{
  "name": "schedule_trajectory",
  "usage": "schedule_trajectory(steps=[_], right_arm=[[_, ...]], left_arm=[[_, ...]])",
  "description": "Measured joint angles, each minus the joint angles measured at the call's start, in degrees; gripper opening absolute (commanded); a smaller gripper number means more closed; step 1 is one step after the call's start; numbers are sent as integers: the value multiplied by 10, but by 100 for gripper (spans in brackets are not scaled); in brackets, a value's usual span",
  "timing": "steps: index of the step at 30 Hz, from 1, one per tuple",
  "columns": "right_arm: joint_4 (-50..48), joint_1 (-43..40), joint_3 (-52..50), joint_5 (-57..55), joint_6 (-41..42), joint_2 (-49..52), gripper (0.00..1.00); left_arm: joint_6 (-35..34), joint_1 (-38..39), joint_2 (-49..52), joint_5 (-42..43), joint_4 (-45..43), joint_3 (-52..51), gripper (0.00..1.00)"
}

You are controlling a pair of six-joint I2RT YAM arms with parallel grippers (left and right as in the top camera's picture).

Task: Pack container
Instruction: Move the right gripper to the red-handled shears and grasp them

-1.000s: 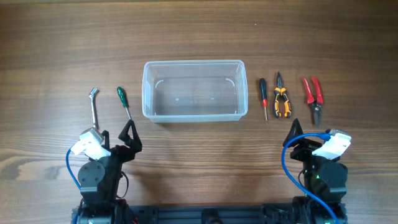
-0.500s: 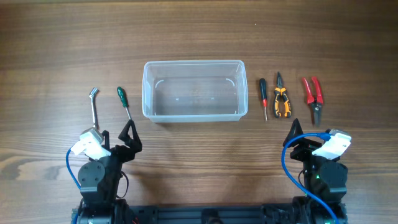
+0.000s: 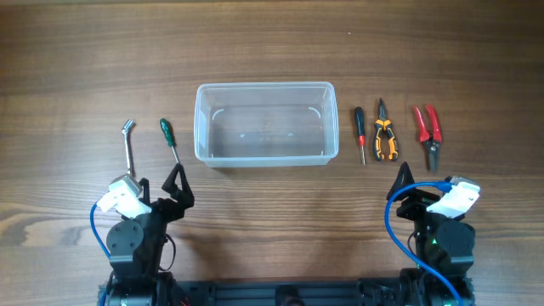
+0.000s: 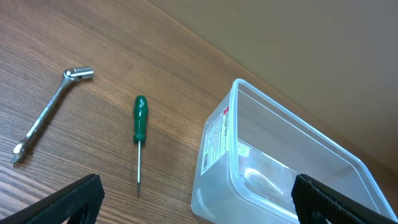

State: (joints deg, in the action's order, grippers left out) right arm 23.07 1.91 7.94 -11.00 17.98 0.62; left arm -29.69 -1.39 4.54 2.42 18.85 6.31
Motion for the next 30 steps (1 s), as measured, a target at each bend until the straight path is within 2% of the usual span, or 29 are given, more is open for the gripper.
schedule_trajectory(steps=[9,11,13,15,17,19,22,23,26,27,28,30], right_arm=[[-9,0,0,0,0,0,100],[-15,0,0,0,31,0,100],[-23,0,0,4,101,0,100],[-20,-1,0,54,165,0,100],[8,-1,13,81,167,7,100],[36,-1,62,91,137,47,100],[32,-2,200,71,74,200,100],[20,-2,247,56,55,271,100],[12,-9,383,19,-51,489,100],[60,-26,473,21,-86,606,100],[71,-37,512,22,-97,652,100],[162,-78,614,68,-114,765,100]], left_arm=[[0,0,0,26,0,0,100],[-1,0,0,66,0,0,100],[-2,0,0,84,0,0,99],[-13,0,9,95,0,0,99],[-20,0,32,95,5,13,99],[-21,0,87,83,3,69,99],[0,1,184,43,17,160,99],[30,1,274,16,29,233,100],[92,2,426,-48,86,367,100],[118,1,464,-78,103,409,100],[126,-7,521,-89,107,459,100],[140,-40,586,-108,135,535,100]])
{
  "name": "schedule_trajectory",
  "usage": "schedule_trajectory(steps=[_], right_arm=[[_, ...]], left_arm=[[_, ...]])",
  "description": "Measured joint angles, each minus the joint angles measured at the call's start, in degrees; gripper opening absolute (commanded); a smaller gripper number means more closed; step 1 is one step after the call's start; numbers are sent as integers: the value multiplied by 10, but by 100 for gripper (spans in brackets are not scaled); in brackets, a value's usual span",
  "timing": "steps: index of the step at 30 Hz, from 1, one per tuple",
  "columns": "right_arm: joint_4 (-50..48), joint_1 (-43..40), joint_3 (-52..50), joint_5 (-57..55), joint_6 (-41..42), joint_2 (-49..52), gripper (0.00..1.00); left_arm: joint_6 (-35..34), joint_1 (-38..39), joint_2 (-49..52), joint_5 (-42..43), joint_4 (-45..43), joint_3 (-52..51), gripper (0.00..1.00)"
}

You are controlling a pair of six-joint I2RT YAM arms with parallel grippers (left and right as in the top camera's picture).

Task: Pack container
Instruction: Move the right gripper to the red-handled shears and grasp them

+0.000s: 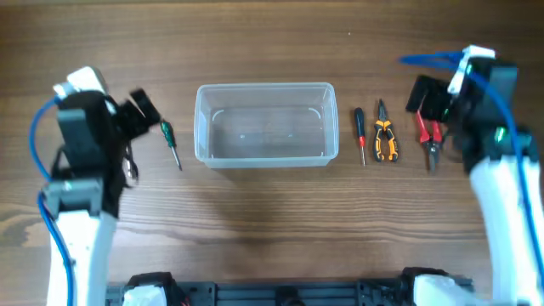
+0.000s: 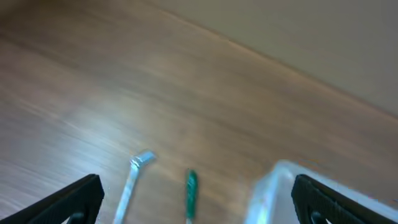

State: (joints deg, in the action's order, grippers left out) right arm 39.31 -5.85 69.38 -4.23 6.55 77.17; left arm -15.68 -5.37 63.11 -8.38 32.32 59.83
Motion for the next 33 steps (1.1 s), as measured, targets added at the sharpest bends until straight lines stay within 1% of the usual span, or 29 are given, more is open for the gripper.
schedule_trajectory(steps=[1,3,4,5,6,7,8,9,10,12,13,14,16,20,25,31,33], right_arm=[[23,-15,26,18,-4,34,100],[53,-34,48,49,-19,76,100],[61,-38,49,57,-36,81,99],[64,-40,50,64,-62,84,96],[68,-40,52,68,-82,88,87],[74,-41,55,71,-103,96,76],[77,-41,57,73,-125,109,72],[79,-41,58,75,-146,127,76],[77,-41,58,75,-171,153,77],[70,-41,59,77,-204,215,76],[70,-41,59,77,-214,240,76],[69,-41,59,77,-223,278,80],[52,-41,59,76,-232,308,84],[23,-42,59,76,-236,312,85],[29,-65,59,76,-233,326,88],[29,-81,59,96,-233,329,87],[32,-81,59,103,-233,336,85]], left_arm=[[3,-14,16,-5,2,17,100],[6,-38,26,-13,13,24,100],[7,-48,28,-15,20,24,100],[9,-56,28,-17,29,24,100],[10,-59,28,-17,40,24,100],[11,-61,28,-18,49,24,100],[12,-61,28,-19,53,24,100],[13,-61,28,-19,54,24,100],[13,-61,28,-19,55,24,100],[13,-61,28,-19,55,24,100],[13,-61,28,-19,55,25,100],[13,-61,28,-19,55,25,100],[13,-61,28,-19,55,25,100],[13,-61,28,-19,55,25,100],[13,-61,28,-19,55,25,100],[13,-61,28,-19,55,25,100],[13,-61,28,-19,55,25,100]])
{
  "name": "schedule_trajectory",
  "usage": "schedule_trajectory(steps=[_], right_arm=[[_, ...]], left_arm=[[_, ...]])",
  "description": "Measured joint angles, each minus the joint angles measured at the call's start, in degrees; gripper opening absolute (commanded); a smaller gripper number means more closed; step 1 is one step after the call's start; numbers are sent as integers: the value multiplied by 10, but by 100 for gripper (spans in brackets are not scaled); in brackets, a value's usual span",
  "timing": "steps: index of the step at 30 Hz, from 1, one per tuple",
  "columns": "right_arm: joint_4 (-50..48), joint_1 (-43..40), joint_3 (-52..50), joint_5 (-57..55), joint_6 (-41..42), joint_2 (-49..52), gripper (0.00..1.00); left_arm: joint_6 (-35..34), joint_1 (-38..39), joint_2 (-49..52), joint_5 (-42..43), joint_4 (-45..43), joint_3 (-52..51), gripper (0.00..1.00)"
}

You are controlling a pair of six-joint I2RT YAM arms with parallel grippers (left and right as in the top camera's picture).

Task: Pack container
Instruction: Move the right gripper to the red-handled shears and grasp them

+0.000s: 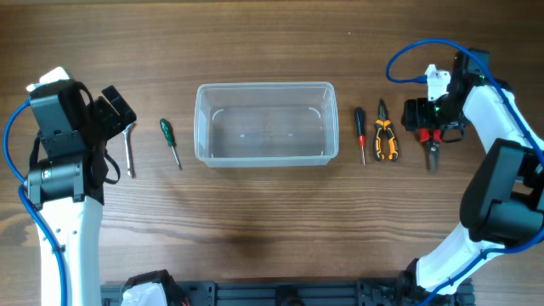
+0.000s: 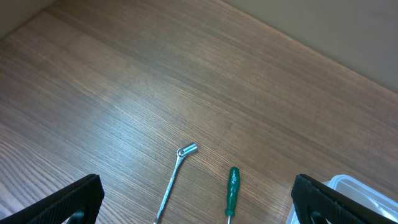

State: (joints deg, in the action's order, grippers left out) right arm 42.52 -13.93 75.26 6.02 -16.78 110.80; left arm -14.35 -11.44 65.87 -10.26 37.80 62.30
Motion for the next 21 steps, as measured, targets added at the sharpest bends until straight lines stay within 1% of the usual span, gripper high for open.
schedule_trajectory(steps=[6,7,9,12,13,14,16,18,19,21], right_arm=[[3,0,0,4,3,28,81],[4,0,0,5,6,38,76],[5,0,2,4,10,43,71],[0,0,5,-3,27,47,56],[-2,0,5,-5,35,47,45],[-3,0,5,-10,41,48,43],[-3,0,7,-20,59,49,32],[4,0,7,-22,68,49,23],[7,0,7,-24,71,49,14],[9,0,7,-28,79,50,9]], left_arm=[[2,0,0,0,0,0,100],[2,0,0,0,0,0,100],[2,0,0,0,0,0,100],[2,0,0,0,0,0,100],[2,0,0,0,0,0,100],[2,0,0,0,0,0,100],[2,0,0,0,0,0,100],[2,0,0,0,0,0,100],[2,0,0,0,0,0,100],[2,0,0,0,0,0,100]])
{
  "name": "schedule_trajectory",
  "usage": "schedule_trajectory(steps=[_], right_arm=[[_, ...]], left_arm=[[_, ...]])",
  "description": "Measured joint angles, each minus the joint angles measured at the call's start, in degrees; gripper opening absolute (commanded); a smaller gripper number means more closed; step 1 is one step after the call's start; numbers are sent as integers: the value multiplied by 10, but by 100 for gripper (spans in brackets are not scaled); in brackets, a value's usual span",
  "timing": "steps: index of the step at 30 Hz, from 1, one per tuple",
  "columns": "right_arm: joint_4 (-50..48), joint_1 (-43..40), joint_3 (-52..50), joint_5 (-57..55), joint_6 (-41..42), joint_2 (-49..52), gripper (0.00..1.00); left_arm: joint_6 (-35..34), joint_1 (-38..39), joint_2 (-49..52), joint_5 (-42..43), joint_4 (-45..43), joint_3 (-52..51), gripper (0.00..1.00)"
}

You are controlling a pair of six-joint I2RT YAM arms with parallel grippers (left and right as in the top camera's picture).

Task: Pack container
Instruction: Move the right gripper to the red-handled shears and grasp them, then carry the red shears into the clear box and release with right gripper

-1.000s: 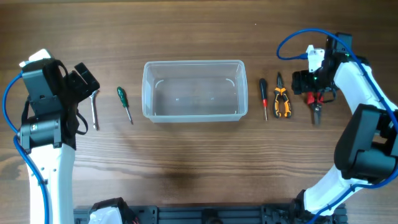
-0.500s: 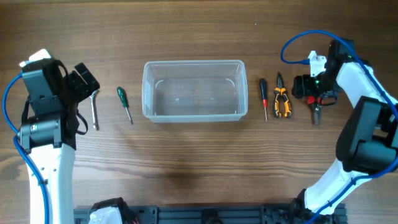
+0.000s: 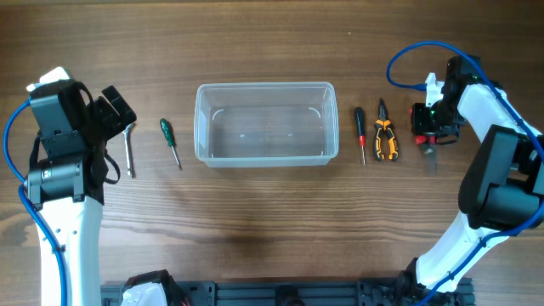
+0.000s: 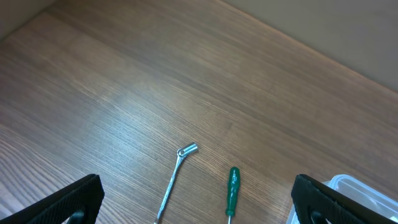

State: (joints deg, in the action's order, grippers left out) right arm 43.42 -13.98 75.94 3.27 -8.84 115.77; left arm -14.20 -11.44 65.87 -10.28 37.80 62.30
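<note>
The clear plastic container (image 3: 263,123) stands empty mid-table. To its left lie a green screwdriver (image 3: 170,140) and a silver wrench (image 3: 129,150). My left gripper (image 3: 119,109) hovers open, high above them. The left wrist view shows the wrench (image 4: 176,180), the green screwdriver (image 4: 232,190) and a container corner (image 4: 348,199) between the wide-apart fingers (image 4: 68,202). To the container's right lie a red-black screwdriver (image 3: 360,134) and orange pliers (image 3: 385,138). My right gripper (image 3: 425,123) sits over the red pliers (image 3: 430,153), hiding most of them. Its jaws cannot be made out.
The wooden table (image 3: 272,221) stretches all around. The right arm's blue cable (image 3: 399,64) loops above the tools on the right. Both arm bases stand at the near edge.
My right gripper has settled a little closer over the red pliers, covering more of their handles. The left arm and all the other tools are unchanged.
Both arms were first folded low at the near edge. Then the left had swung out toward the wrench and green screwdriver, and the right toward the red pliers. Later the left hung open above its tools while the right stood at the pliers, where it remains.
</note>
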Motion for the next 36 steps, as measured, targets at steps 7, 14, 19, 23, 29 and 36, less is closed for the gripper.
schedule_trajectory(steps=[7,14,19,23,29,36], right_arm=[[3,0,1,2,22,1,4],[63,3,69,39,37,-58,4],[64,76,157,102,94,-224,4],[63,194,165,123,169,-276,4],[10,369,164,102,251,-211,4],[-13,428,163,100,-187,-58,4]], left_arm=[[0,0,0,0,0,0,100],[0,0,0,0,0,0,100],[0,0,0,0,0,0,100],[0,0,0,0,0,0,100],[0,0,0,0,0,0,100],[0,0,0,0,0,0,100]])
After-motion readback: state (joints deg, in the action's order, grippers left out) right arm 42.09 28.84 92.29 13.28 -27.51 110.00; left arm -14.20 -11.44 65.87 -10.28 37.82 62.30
